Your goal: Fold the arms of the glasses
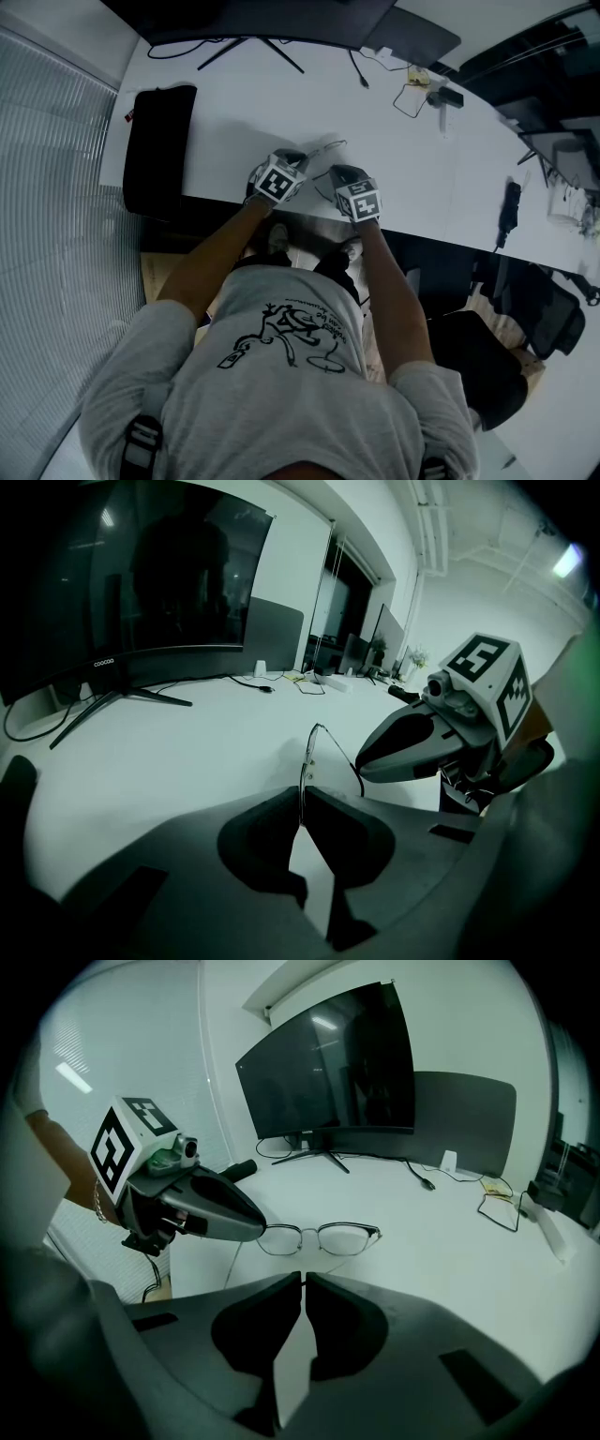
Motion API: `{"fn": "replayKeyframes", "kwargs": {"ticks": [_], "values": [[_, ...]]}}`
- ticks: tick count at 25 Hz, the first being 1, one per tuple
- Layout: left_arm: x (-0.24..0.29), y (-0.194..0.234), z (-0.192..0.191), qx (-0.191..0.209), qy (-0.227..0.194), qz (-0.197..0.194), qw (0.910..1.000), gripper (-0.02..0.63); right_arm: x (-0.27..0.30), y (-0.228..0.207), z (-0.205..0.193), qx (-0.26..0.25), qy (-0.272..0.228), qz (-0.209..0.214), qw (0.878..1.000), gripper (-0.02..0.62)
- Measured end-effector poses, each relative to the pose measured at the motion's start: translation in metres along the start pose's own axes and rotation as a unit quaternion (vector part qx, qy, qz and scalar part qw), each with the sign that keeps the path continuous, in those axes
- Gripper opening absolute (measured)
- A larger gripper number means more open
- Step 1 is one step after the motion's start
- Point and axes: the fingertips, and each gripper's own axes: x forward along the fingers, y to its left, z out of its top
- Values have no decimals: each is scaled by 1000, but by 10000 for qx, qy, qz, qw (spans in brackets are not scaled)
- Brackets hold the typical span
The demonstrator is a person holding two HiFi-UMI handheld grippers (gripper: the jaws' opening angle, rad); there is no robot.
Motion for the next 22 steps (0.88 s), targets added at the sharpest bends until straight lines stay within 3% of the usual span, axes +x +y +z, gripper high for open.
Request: {"fn": "replayKeyframes", "kwargs": {"ticks": [22], "values": [[-3,-23,-1,101,36,-204,9997,37,6,4,1,-67,-6,-31,10000,25]]}}
